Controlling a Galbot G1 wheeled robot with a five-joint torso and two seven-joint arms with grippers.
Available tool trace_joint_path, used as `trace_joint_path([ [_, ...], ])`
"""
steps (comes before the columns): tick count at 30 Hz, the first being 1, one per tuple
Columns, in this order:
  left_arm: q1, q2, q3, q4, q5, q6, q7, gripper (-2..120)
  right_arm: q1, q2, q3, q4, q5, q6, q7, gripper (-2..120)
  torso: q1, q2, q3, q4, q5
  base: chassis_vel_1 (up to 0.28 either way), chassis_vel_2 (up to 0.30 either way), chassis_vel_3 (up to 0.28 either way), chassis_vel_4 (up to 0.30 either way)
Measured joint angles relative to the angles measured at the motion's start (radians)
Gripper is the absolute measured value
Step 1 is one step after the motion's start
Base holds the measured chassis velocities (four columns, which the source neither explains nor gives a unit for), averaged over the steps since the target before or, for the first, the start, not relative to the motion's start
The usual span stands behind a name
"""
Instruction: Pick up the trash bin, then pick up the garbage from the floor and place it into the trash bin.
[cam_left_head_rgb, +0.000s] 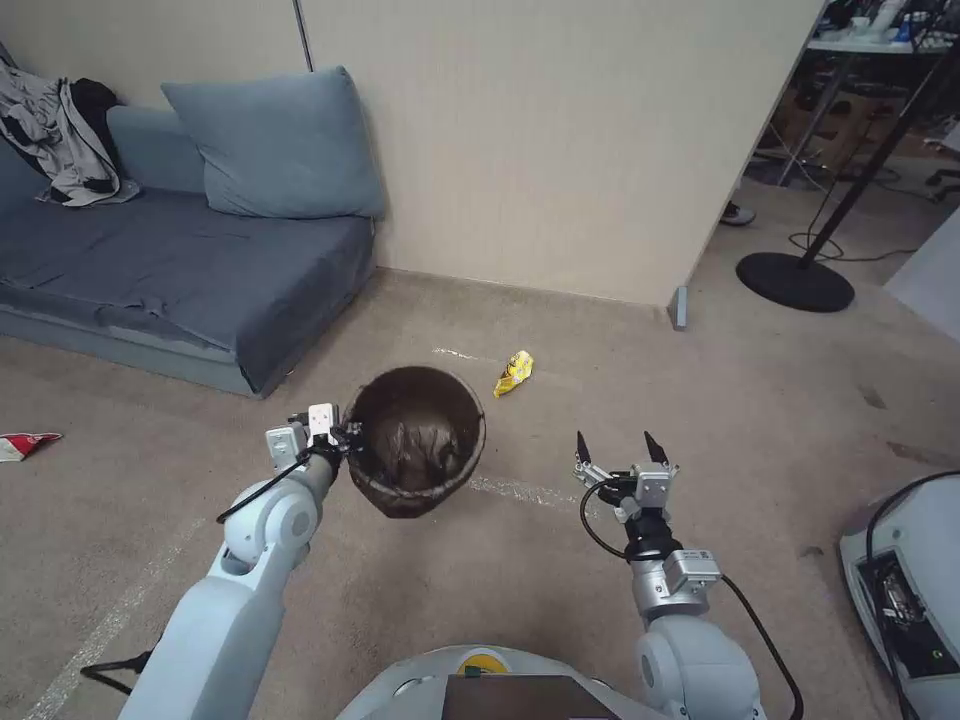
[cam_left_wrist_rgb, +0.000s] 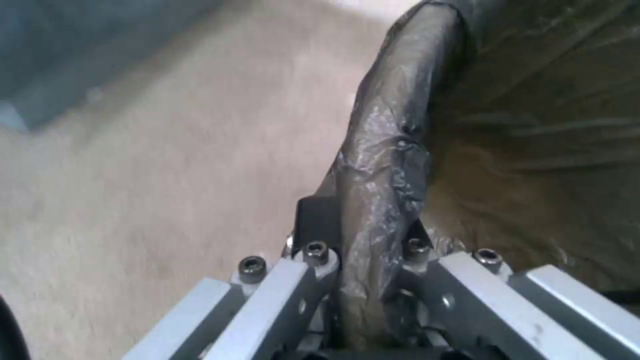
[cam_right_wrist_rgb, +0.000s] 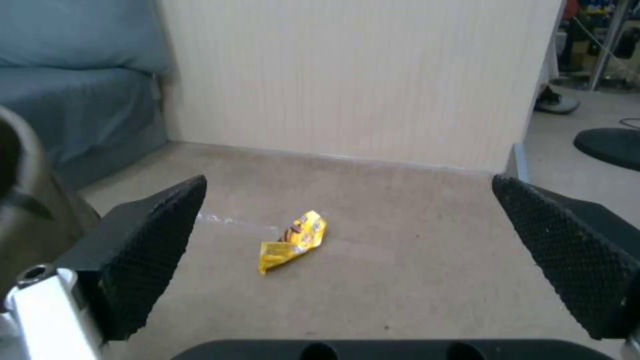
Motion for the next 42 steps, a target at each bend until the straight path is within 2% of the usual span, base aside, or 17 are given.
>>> trace_joint_path([
  [4, 0.051, 0.001, -0.037, -0.064, 0.075, -0.071, 0.052, 3, -0.001, 0.0, 0.003, 0.009, 0.001, -0.002, 0.0, 100, 0.0, 0.0, 0.0, 0.0002, 0.0001, 0.0, 0.0, 0.0, 0.0],
  [11, 0.112, -0.015, -0.072, -0.123, 0.119, -0.143, 0.076, 3, -0.002, 0.002, 0.005, 0.017, 0.001, -0.002, 0.0, 100, 0.0, 0.0, 0.0, 0.0, 0.0001, 0.0, 0.0, 0.0, 0.0],
  [13, 0.156, -0.038, -0.091, -0.152, 0.156, -0.184, 0.093, 3, -0.002, 0.004, 0.005, 0.019, 0.0, -0.001, 0.0, 100, 0.0, 0.0, 0.0, 0.0, 0.0003, 0.0, 0.0, 0.0, 0.0],
  [15, 0.214, -0.07, -0.106, -0.178, 0.216, -0.255, 0.116, 3, -0.003, 0.005, 0.007, 0.019, 0.0, 0.002, -0.001, 100, 0.0, 0.0, 0.0, 0.0002, 0.0003, 0.0, 0.0, 0.0, 0.0],
  [18, 0.247, -0.088, -0.116, -0.189, 0.244, -0.278, 0.123, 3, -0.004, 0.005, 0.009, 0.021, 0.0, 0.004, -0.002, 100, 0.0, 0.0, 0.0, 0.0001, 0.0003, 0.0, 0.0, 0.0, 0.0],
  [29, 0.315, -0.109, -0.181, -0.184, 0.305, -0.301, 0.185, 3, -0.005, 0.007, 0.02, 0.035, 0.016, 0.014, -0.019, 100, 0.0, 0.0, 0.0, 0.0001, 0.0002, 0.0, 0.0, 0.0, 0.0],
  [42, 0.338, -0.112, -0.16, -0.192, 0.322, -0.299, 0.201, 3, -0.007, 0.013, 0.022, 0.035, 0.016, 0.022, -0.031, 100, 0.0, 0.0, 0.0, 0.0001, 0.0002, -0.005, 0.005, 0.009, -0.007],
])
